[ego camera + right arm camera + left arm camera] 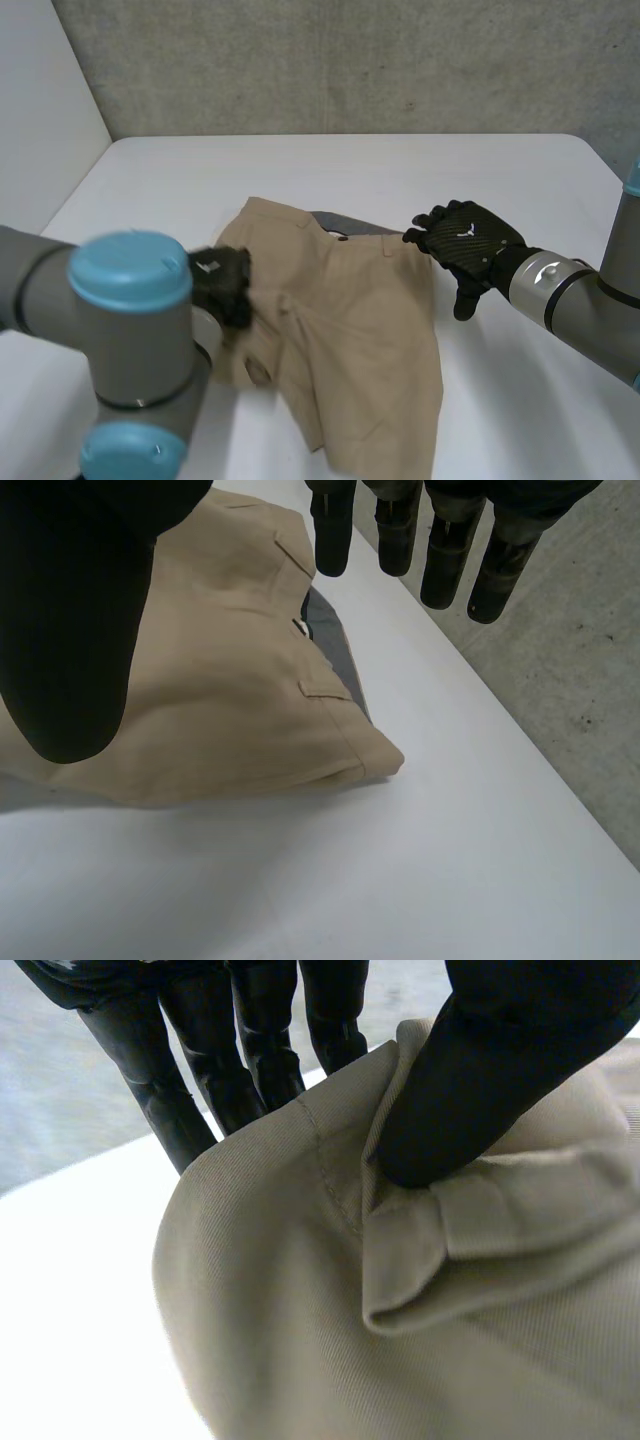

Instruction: Fold the shorts.

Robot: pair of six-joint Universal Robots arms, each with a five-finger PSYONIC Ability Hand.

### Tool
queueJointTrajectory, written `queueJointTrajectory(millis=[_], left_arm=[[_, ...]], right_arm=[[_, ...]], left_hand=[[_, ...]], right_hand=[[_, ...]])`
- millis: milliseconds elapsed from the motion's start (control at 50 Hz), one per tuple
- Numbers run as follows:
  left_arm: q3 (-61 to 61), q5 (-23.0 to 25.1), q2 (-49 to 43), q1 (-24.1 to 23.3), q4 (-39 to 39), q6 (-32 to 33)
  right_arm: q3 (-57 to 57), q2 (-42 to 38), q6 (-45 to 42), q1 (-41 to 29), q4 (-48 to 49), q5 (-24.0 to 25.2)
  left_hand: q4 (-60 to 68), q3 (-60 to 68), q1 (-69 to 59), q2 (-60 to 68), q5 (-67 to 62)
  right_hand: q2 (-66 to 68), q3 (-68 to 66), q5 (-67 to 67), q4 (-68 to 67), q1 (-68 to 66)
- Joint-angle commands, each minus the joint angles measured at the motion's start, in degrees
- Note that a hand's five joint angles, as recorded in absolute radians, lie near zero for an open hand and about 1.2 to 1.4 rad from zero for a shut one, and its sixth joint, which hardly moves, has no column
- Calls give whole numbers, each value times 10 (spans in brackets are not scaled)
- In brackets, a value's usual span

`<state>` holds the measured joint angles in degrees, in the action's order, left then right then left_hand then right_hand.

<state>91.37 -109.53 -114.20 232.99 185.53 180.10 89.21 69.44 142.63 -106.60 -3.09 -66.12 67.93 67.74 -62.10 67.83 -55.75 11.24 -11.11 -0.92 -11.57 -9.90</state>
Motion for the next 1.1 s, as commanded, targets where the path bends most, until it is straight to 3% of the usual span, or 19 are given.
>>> queueJointTrajectory(millis=[20, 120, 280, 320, 340, 380, 420, 600, 820, 960, 1100], left_arm=[[-43, -2, -8, 122, 15, 148], [-89, 5, -40, 167, 52, 234], [-152, 52, -79, 187, 109, 315], [-151, 62, -79, 187, 108, 316], [-146, 73, -76, 184, 107, 315], [-139, 84, -74, 177, 106, 316], [-124, 90, -66, 168, 103, 317], [-38, 90, 16, 158, 95, 308], [77, 88, 148, 159, 55, 266], [124, 88, 207, 156, -42, 199], [155, 89, 223, 156, -131, 125]], right_arm=[[2, 1, 1, -2, -3, -2], [5, 1, 17, -4, -3, -2], [9, 2, 62, -26, -3, 0], [9, 1, 69, -29, -3, 1], [10, 2, 77, -32, -2, 1], [10, 2, 79, -33, -1, 0], [10, 1, 92, -36, 1, 0], [-18, -6, 120, -51, 4, 0], [-166, -138, 119, -100, -2, -4], [-272, -239, 117, -114, -8, -23], [-318, -282, 115, -132, -8, -33]], left_hand=[[121, 123, -179, 122, -142], [121, 123, -179, 122, -142], [121, 123, -179, 122, -142], [19, 21, -77, 20, -41], [-137, -135, 78, -136, 115], [-309, -307, 251, -308, 287], [-383, -382, 325, -383, 362], [-406, -404, 347, -405, 384], [-412, -410, 354, -411, 391], [-412, -410, 354, -411, 391], [-407, -405, 349, -406, 385]], right_hand=[[-3, 2, 19, 6, -10], [-3, 2, 18, 6, -10], [-3, 2, 18, 6, -10], [-3, 2, 18, 6, -10], [-3, 2, 18, 6, -10], [-3, 2, 18, 6, -10], [-3, 2, 18, 6, -10], [0, -1, 22, 3, -14], [59, -60, 81, -56, -72], [143, -144, 165, -140, -156], [179, -180, 200, -175, -192]])
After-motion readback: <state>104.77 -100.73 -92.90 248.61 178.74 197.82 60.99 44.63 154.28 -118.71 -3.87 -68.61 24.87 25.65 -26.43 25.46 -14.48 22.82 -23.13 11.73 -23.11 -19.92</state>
